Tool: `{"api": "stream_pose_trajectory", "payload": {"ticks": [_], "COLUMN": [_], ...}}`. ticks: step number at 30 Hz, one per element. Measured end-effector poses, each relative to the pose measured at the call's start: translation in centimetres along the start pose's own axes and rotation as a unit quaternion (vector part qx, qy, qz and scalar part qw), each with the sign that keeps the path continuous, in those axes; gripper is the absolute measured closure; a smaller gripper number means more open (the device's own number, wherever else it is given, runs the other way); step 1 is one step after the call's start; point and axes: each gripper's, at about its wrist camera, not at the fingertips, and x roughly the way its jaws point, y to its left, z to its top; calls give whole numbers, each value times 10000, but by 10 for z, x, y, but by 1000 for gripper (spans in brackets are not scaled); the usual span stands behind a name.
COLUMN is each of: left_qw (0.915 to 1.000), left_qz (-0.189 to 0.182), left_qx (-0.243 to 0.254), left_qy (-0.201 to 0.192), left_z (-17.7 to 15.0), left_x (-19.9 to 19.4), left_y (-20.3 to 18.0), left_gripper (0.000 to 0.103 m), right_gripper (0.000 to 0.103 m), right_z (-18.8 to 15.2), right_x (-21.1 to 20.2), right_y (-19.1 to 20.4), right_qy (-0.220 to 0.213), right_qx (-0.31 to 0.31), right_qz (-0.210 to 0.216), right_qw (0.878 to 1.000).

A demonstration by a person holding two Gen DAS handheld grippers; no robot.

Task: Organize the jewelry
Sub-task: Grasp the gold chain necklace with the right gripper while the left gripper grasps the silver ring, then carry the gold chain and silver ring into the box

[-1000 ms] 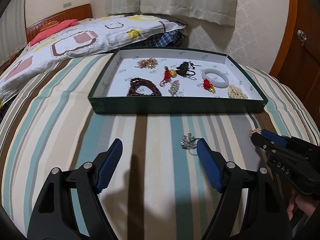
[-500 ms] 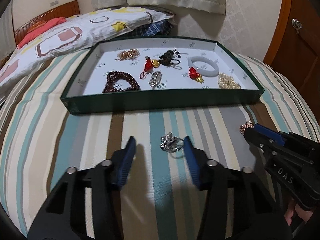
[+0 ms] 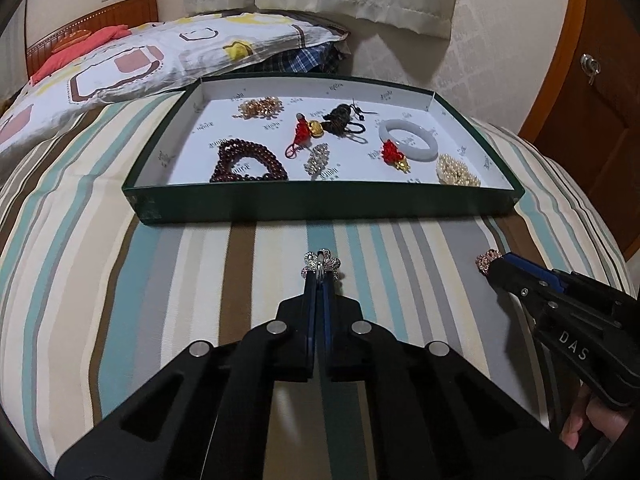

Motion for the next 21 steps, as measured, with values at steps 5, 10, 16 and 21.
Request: {"api": "stream_pose_trajectory", "payload": {"ticks": [5,10,16,21], "left_qw": [10000,9998,9996,9994], "left_qz": [25,39,52,68], "left_qx": [-5,2,-6,-5], "left_qy": [-88,-185,-274,-335], "left_z": [1,1,3,5], "left_x": [-5,-12,-17,-20], "left_y": [3,5,7,9], "left_gripper": [100,100,100,100], "right_gripper": [96,98,98,98], "right_z": [1,2,4,5], "right_x": [-1,-4,-8,-11], "right_y": [1,0,2,1], "right_qy": [-45,-116,-230,-299], "right_qx": [9,18,11,23], "right_qz": [14,18,28,37], "right_qw": [10000,9999,9997,9995]}}
